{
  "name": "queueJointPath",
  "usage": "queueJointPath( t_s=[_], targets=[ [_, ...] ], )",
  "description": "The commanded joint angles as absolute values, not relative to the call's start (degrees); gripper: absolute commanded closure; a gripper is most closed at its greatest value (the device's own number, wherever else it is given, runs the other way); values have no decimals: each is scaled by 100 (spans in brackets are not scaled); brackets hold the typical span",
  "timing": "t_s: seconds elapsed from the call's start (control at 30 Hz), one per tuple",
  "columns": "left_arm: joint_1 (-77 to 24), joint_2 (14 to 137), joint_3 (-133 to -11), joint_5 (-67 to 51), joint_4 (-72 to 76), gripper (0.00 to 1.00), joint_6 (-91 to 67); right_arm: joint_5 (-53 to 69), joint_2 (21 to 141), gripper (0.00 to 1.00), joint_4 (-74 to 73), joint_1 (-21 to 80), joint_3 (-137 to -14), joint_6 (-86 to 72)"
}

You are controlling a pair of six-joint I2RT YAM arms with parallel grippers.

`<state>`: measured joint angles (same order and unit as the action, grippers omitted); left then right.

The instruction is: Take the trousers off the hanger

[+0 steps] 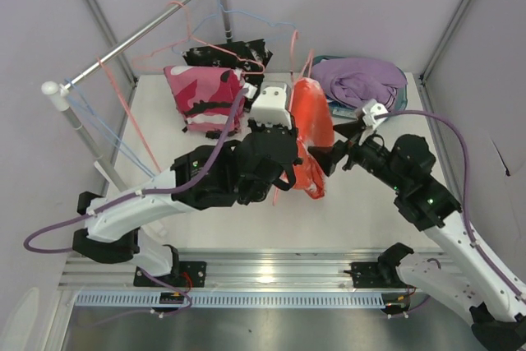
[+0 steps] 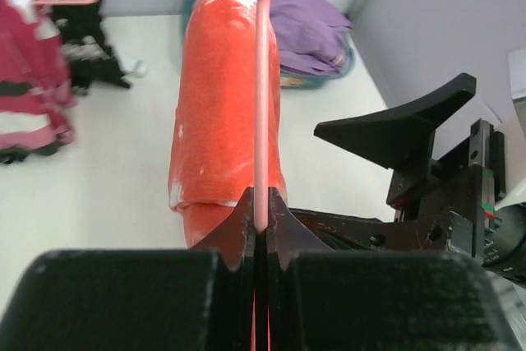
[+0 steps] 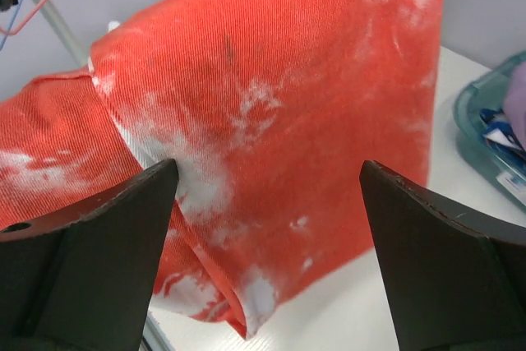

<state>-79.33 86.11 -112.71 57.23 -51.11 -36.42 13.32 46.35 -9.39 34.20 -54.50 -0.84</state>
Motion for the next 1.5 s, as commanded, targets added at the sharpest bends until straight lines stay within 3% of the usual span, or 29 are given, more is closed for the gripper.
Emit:
queueJointPath(
  t_s=[0.0, 0.43, 0.73, 1.47],
  targets=[
    [-7928, 8393, -11232, 5257, -3376, 100, -2805, 502, 4185, 1, -1247, 3437, -5370, -387],
    [-7014, 9685, -12760, 3964, -3506, 100, -2707, 342, 3120, 1, -1600, 3445, -5256, -62],
    [-6619, 10256, -13710, 3867, -3980, 100, -2944, 299, 3472, 1, -785, 3472, -4721, 561],
    [-6407, 10327, -13816, 3885, -3850, 100, -3093, 423, 4666, 1, 1239, 3648, -4377, 1362]
  ],
)
